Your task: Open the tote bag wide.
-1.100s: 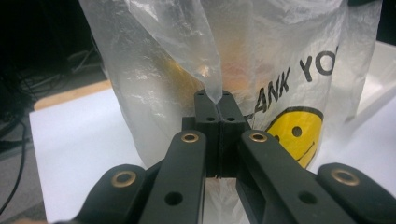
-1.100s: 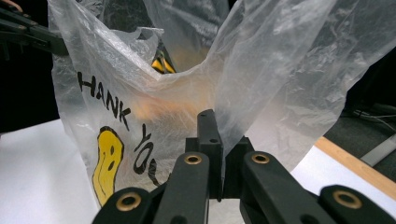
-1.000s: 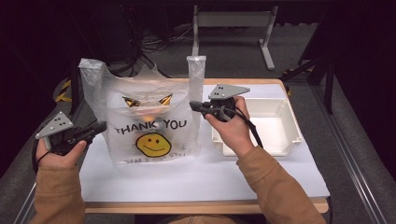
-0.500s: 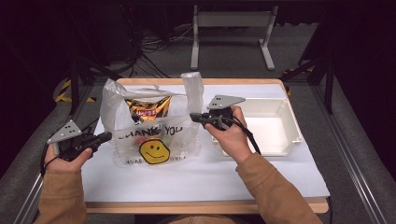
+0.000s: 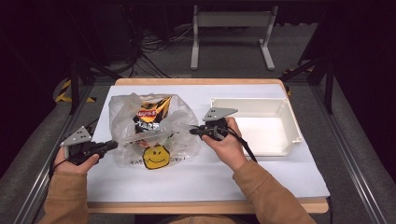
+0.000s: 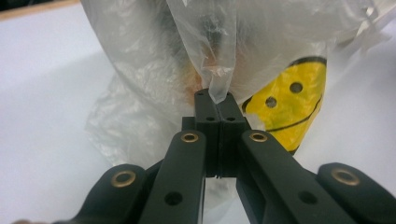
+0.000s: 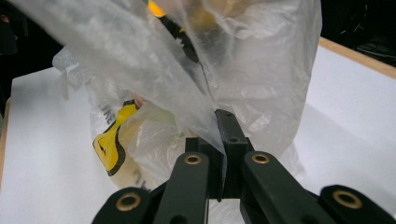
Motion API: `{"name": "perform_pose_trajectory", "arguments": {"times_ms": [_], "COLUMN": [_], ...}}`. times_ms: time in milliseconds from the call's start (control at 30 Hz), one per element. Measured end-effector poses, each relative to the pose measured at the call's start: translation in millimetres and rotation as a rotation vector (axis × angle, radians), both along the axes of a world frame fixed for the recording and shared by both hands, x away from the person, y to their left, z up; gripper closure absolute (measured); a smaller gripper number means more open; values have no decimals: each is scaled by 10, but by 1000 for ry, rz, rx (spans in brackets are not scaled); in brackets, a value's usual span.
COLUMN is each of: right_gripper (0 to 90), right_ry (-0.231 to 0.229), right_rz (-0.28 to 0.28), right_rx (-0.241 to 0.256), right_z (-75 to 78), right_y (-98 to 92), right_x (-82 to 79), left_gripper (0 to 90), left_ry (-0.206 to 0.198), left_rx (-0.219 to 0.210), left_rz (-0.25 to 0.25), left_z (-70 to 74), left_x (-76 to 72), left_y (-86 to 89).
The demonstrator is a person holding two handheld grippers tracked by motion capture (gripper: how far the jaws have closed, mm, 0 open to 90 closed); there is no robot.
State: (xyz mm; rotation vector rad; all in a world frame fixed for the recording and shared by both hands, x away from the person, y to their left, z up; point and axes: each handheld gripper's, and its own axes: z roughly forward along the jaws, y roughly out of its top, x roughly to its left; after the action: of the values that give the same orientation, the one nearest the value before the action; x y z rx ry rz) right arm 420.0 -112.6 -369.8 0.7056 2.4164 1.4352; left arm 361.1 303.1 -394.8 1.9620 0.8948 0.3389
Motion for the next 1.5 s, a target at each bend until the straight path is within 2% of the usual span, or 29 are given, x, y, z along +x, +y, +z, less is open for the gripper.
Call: {"name": "perform_pose_trajectory", "arguments": {"times_ms": [100,433,600,700,833,1033,1333,1500], "right_gripper": [900,899,891,870,820,729,574,528], "right_ry": [14,62,67,54,46,28,-9,-28], "right_rz": [1,7,9,7,2,-10,-10,-13], "right_rx": [-5,-51,-50,-30,-7,17,29,38], "right_z": [-63,-286,-311,-269,-204,-125,88,205], "right_y": [5,53,72,56,30,-26,-191,-310], "right_x": [-8,-45,-55,-68,-78,-110,-229,-290], "left_gripper": [897,896,875,842,782,704,622,591], "left_ry": [37,109,108,94,74,26,-36,-59], "left_rx": [18,44,32,-7,-15,-40,-83,-105], "left_rz": [-2,14,14,10,14,3,39,64], "left_z": [-70,-243,-234,-196,-144,16,237,334], "left_x": [22,81,77,56,29,-43,-166,-238], "left_y": [-13,-4,-5,31,51,83,212,303]}}
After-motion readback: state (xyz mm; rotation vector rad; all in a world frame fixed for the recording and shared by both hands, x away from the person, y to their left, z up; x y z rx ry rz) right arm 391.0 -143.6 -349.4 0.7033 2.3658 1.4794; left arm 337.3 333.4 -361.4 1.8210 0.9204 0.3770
